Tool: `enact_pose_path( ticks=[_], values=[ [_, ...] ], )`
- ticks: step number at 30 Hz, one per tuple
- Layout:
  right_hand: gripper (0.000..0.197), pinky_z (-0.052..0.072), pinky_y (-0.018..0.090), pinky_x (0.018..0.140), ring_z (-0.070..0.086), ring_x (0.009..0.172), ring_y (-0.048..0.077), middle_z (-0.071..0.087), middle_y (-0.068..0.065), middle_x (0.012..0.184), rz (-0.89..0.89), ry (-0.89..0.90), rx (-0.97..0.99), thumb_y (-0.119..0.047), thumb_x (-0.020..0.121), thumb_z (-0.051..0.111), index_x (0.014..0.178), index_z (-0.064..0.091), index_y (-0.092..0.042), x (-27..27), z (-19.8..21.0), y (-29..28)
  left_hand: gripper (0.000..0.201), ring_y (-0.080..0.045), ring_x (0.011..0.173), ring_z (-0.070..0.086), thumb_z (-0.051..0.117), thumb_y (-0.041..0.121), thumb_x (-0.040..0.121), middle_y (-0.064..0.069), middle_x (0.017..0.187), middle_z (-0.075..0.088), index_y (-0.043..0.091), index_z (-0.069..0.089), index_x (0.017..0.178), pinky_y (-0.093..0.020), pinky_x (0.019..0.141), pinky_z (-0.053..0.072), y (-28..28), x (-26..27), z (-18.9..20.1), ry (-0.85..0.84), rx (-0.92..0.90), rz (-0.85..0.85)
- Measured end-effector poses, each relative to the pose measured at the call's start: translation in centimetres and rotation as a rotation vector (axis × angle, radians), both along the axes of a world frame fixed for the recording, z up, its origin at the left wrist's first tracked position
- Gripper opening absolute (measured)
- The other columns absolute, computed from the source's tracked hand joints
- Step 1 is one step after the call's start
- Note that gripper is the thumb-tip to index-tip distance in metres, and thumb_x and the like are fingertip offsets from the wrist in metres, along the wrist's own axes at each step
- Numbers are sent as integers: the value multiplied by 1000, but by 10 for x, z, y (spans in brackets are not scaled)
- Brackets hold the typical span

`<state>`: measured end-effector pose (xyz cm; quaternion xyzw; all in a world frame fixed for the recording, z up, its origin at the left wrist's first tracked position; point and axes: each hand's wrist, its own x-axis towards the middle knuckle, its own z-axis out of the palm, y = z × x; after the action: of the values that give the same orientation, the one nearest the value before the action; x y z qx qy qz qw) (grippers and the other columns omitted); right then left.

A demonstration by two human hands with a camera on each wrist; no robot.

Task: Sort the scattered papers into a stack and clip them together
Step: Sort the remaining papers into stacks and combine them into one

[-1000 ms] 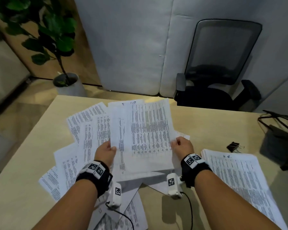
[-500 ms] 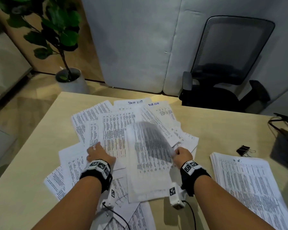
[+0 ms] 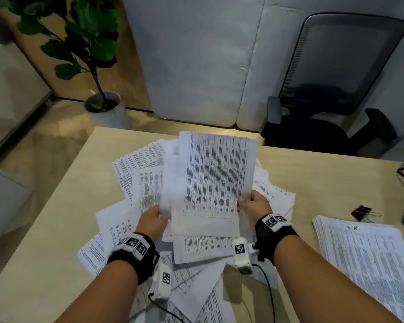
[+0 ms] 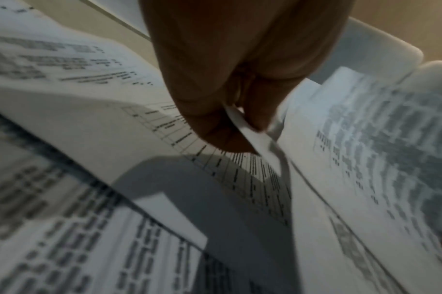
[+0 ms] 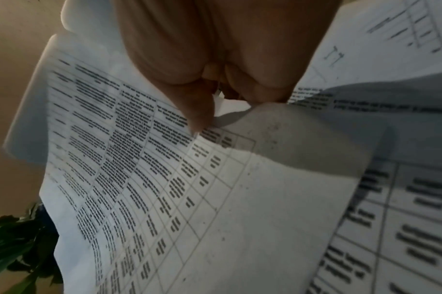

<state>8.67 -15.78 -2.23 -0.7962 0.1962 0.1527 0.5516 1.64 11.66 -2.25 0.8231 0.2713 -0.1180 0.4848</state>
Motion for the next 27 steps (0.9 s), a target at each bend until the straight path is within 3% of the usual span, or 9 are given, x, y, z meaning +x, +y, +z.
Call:
enact_pose_path(
  ticks=[2, 4, 7, 10, 14, 17, 22, 25, 27],
  values=[
    [14, 55, 40, 79, 63, 88, 29, 65, 10, 91, 5, -2, -31, -4, 82, 62, 94, 62, -10, 0, -1, 11, 10, -28, 92, 66, 61, 13, 83, -6, 93, 71, 19, 69, 86, -49, 88, 54, 4, -3, 0, 77, -25, -79],
    [23, 53, 36, 75, 62, 89, 30, 62, 10, 91, 7, -16, -123, 1, 82, 57, 103, 57, -9, -2, -1, 17, 32, -27, 106, 62, 64, 12, 74, -3, 113, 68, 33, 69, 97, -49, 97, 49, 13, -3, -4, 122, 138, -77],
    [63, 52, 36, 84, 61, 99, 31, 59, 7, 115, 6, 5, -167, 5, 84, 48, 139, 35, -23, -10, -6, 16, 70, -36, 129, 35, 64, 10, 74, -10, 147, 30, 31, 42, 137, -45, 107, 38, 26, -3, -4, 263, 506, -10],
    [59, 48, 31, 88, 58, 102, 26, 58, 3, 123, 57, 11, -227, 4, 85, 46, 138, 40, -21, -14, -11, 12, 91, -37, 120, 46, 69, 5, 72, -14, 138, 35, 22, 22, 148, -43, 97, 48, 35, -3, -10, 289, 401, 97],
    [22, 54, 45, 87, 61, 91, 25, 69, 14, 100, 153, 21, -223, 3, 79, 61, 92, 68, -13, -12, -20, 11, 69, -36, 110, 54, 65, 1, 69, -13, 127, 47, 21, 48, 133, -43, 88, 54, 44, -3, -16, 219, 439, 166],
    [17, 49, 30, 74, 57, 80, 21, 64, 3, 81, 263, 37, -238, -5, 78, 59, 70, 63, -20, -9, -13, 19, 77, -38, 118, 45, 78, 7, 64, -12, 138, 29, 22, 47, 133, -45, 96, 48, 42, -5, -11, 229, 450, 195],
    [6, 41, 26, 70, 55, 82, 23, 57, 9, 84, 418, 106, -357, -8, 85, 56, 84, 61, -10, -8, 10, 27, 87, -40, 109, 53, 76, 6, 65, -14, 130, 38, 23, 34, 139, -47, 91, 52, 39, 1, -9, 227, 306, 138],
    [12, 52, 36, 81, 63, 93, 29, 66, 12, 91, 311, 94, -199, -4, 79, 64, 91, 64, -8, -11, 7, 22, 53, -32, 94, 62, 69, 12, 75, -12, 108, 62, 14, 48, 124, -34, 76, 52, 36, 1, -7, 169, 272, 81],
    [9, 52, 34, 74, 62, 86, 29, 65, 10, 87, 263, 52, -175, -16, 84, 65, 87, 60, -9, -9, 9, 17, 24, -31, 86, 61, 59, 8, 83, -14, 100, 67, 8, 60, 107, -30, 69, 45, 36, -1, -4, 134, 359, 2]
  ],
)
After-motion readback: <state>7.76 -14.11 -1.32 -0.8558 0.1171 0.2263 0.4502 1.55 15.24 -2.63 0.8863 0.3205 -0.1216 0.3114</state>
